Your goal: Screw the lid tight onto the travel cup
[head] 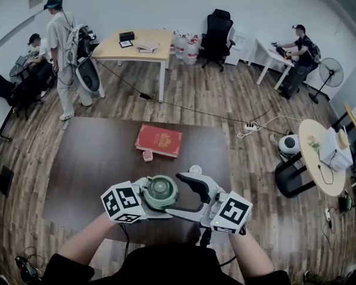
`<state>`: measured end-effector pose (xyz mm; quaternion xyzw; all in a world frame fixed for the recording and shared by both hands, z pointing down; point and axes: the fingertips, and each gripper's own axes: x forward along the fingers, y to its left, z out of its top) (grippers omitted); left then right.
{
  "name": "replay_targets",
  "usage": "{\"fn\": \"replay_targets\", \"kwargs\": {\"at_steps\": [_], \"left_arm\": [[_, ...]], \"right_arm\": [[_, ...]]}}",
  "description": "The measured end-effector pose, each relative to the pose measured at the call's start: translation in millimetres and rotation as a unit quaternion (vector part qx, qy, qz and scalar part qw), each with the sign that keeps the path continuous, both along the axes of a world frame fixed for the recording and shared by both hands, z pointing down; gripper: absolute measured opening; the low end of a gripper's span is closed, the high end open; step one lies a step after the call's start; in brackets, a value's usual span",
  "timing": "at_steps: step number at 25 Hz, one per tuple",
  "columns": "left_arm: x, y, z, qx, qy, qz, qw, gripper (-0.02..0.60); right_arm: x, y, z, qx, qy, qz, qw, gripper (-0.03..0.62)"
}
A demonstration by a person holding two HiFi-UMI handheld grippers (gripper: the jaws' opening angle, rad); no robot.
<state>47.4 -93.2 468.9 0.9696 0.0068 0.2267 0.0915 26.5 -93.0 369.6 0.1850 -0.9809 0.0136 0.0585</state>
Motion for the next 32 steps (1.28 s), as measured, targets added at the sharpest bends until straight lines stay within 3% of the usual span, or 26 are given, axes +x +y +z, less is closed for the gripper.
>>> {"fn": "replay_targets", "kwargs": {"at_steps": [3, 5, 9, 12, 16, 20, 21, 22, 23, 26, 29, 32], "left_arm": [[5, 10, 0, 0.007, -0.006, 0.023, 0.9997, 0.411], [6, 5, 0, 0.01, -0.007, 0.01, 0.9999, 0.411], [2, -13, 7, 0.018, -0.014, -0.04, 0.999, 0.408], [-3, -20, 19, 0.012, -0.025, -0.071, 0.9971, 0.408], [0, -25, 24, 0.012, -0.018, -0.087, 0.996, 0.413], [-15, -43, 20, 0.053, 0.006, -0.139, 0.9888, 0.414], [-23, -49, 17, 0.077, 0.018, -0.162, 0.9836, 0.416], [-31, -55, 13, 0.106, 0.032, -0.188, 0.9758, 0.416], [-42, -60, 8, 0.139, 0.047, -0.217, 0.9652, 0.416], [-82, -63, 1, 0.198, 0.088, -0.311, 0.9254, 0.417], [-123, -60, 3, 0.219, 0.112, -0.384, 0.8901, 0.417], [-147, -59, 5, 0.231, 0.101, -0.414, 0.8748, 0.417]], "right_arm": [[-5, 7, 8, 0.007, 0.028, -0.067, 0.997, 0.371], [-5, 3, 9, 0.008, 0.023, -0.065, 0.998, 0.371], [-13, -12, 14, -0.021, 0.01, 0.032, 0.999, 0.371], [-17, -18, 25, -0.043, 0.005, 0.111, 0.993, 0.373], [-13, -19, 29, -0.044, -0.01, 0.126, 0.991, 0.373], [10, -17, 27, -0.063, -0.038, 0.136, 0.988, 0.368], [24, -20, 31, -0.065, -0.036, 0.164, 0.984, 0.351], [40, -25, 38, -0.068, -0.035, 0.203, 0.976, 0.221], [59, -30, 47, -0.072, -0.039, 0.247, 0.966, 0.016], [117, -32, 75, -0.066, -0.05, 0.368, 0.926, 0.008], [165, -19, 89, -0.006, -0.027, 0.46, 0.888, 0.008], [182, -8, 101, 0.017, 0.0, 0.492, 0.87, 0.008]]}}
